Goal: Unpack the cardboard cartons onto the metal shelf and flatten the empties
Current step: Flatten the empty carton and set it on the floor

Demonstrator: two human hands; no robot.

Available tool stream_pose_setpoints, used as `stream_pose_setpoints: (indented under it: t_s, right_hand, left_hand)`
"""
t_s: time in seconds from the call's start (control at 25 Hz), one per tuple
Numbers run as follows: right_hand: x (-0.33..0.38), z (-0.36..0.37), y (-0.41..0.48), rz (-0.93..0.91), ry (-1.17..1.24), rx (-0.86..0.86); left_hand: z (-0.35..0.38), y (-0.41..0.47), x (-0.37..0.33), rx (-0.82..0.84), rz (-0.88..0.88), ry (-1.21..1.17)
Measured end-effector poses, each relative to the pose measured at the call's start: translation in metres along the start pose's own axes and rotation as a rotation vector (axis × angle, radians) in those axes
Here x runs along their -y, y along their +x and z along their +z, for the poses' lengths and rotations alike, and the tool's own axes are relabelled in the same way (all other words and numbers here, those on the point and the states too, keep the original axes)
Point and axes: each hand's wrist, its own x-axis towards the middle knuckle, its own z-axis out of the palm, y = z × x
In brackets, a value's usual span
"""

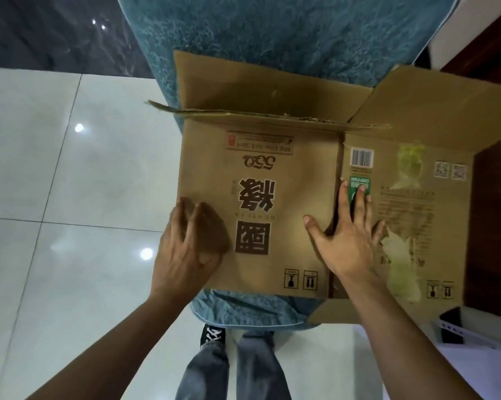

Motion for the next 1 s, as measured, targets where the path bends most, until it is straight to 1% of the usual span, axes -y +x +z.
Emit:
stream_pose_setpoints:
  t_s: [0.08, 0.12, 0.2, 0.24, 0.28, 0.4, 0.48, 0.6, 0.76, 0.88, 1.0]
  right_hand:
    - [0.0, 0.002, 0.001, 0.009, 0.001, 0.028]
    - [-0.001, 0.003, 0.001, 0.004, 0.001, 0.027]
    - [-0.001, 0.004, 0.001, -0.004, 0.001, 0.026]
    - [-0.002, 0.004, 0.001, -0.006, -0.002, 0.027]
    - [-0.002, 0.004, 0.001, -0.01, -0.006, 0.028]
    - [-0.003, 0.006, 0.0, -0.006, -0.008, 0.015]
    - [0.002, 0.006, -0.001, 0.005, 0.019, 0.005]
    - [0.01, 0.006, -0.007, 0.009, 0.038, -0.009]
    - [0.023, 0.013, -0.019, -0.021, 0.064, 0.0]
    - [0.031, 0.015, -0.024, -0.012, 0.099, -0.004]
    - [0.035, 0.027, -0.04, -0.048, 0.06, 0.129]
  left_hand:
    - [-0.001, -0.02, 0.016, 0.01, -0.16, -0.045]
    - [-0.001, -0.028, 0.018, 0.06, -0.254, -0.141]
    - [0.001, -0.04, 0.018, 0.17, -0.433, -0.406]
    - [0.002, -0.043, 0.017, 0.202, -0.491, -0.494]
    - [0.003, -0.045, 0.018, 0.208, -0.512, -0.513]
    - [0.0, -0.045, 0.019, 0.193, -0.492, -0.458]
    - [-0.006, -0.05, 0.014, 0.163, -0.5, -0.44]
    - [-0.019, -0.06, 0.004, 0.108, -0.493, -0.35]
    - [-0.041, -0.069, -0.005, 0.073, -0.463, -0.321]
    - [-0.044, -0.072, 0.001, 0.052, -0.484, -0.422]
    - [-0.027, -0.075, 0.029, 0.1, -0.602, -0.525]
